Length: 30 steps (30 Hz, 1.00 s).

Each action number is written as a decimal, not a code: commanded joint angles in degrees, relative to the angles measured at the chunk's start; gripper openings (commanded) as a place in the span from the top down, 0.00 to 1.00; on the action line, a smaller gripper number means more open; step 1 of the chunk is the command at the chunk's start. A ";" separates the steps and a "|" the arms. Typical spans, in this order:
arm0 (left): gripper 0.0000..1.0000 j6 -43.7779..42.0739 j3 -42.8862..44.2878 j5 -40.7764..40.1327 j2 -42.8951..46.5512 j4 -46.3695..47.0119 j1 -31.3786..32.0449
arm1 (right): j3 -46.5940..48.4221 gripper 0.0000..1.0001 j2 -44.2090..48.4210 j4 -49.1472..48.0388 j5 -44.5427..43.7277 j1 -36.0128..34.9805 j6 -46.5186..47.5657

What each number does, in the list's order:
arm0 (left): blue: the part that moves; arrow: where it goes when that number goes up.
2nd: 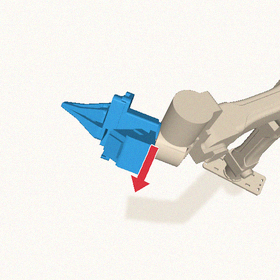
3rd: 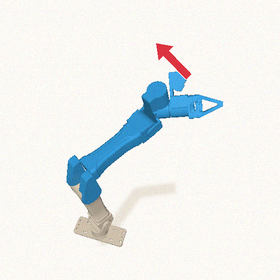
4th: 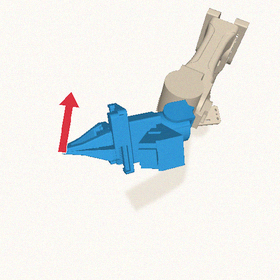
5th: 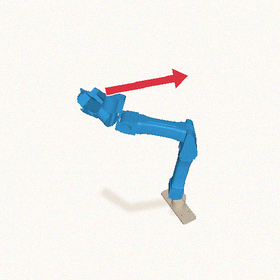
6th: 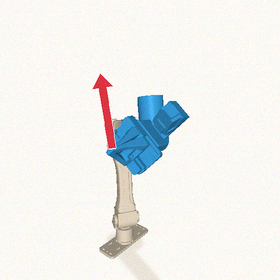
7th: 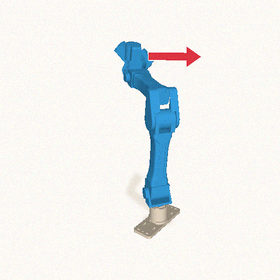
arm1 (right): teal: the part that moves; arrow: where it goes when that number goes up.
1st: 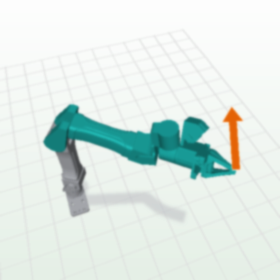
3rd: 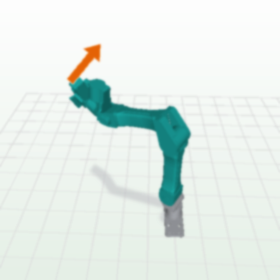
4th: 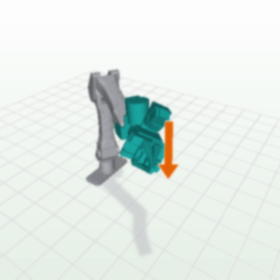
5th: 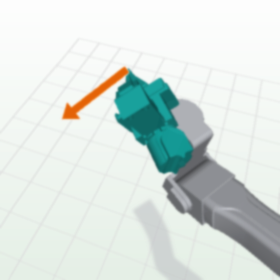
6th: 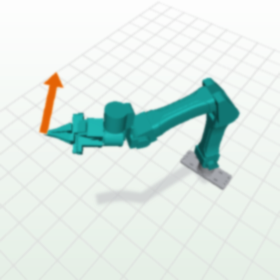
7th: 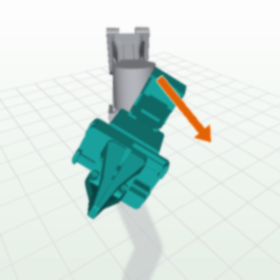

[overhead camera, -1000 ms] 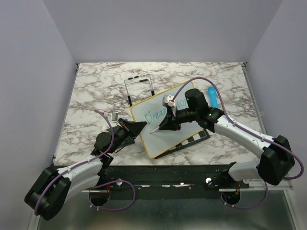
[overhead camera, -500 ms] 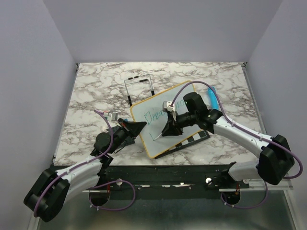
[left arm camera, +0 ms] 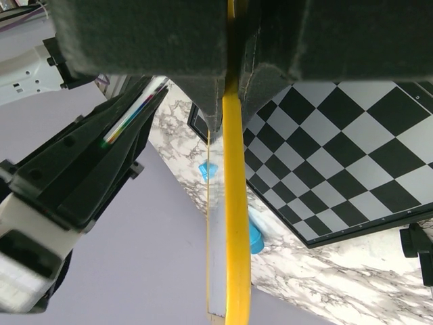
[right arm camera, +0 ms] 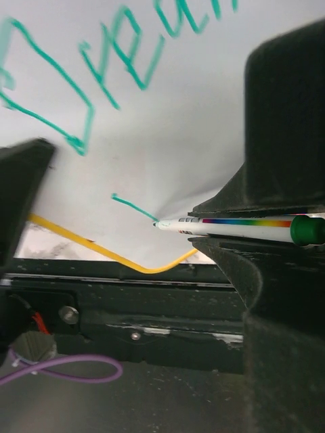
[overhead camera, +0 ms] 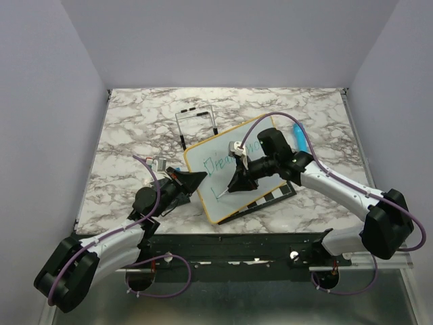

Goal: Write a sentence on the whiteboard

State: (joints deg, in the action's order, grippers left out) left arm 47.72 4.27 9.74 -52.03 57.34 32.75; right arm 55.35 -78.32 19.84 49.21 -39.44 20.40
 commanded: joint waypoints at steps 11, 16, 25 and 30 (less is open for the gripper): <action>1.00 -5.36 -0.41 -0.33 -1.23 -0.22 0.29 | 6.43 0.99 -2.18 -3.75 -0.87 0.15 -3.62; 1.00 -5.36 -0.49 -0.33 -1.41 0.14 0.21 | 6.44 0.99 -2.71 -4.10 -2.01 0.24 -4.32; 1.00 -5.27 -0.67 -0.33 -1.23 0.14 0.29 | 5.38 0.99 -1.66 -7.18 -2.28 3.84 -8.71; 1.00 -5.19 -0.49 -0.25 -1.41 0.32 0.29 | 4.42 0.99 -1.04 -7.18 -2.19 5.51 -8.63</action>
State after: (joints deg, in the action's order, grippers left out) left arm 47.83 4.27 9.76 -52.95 58.17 32.75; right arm 60.49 -80.34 14.85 48.45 -35.20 12.14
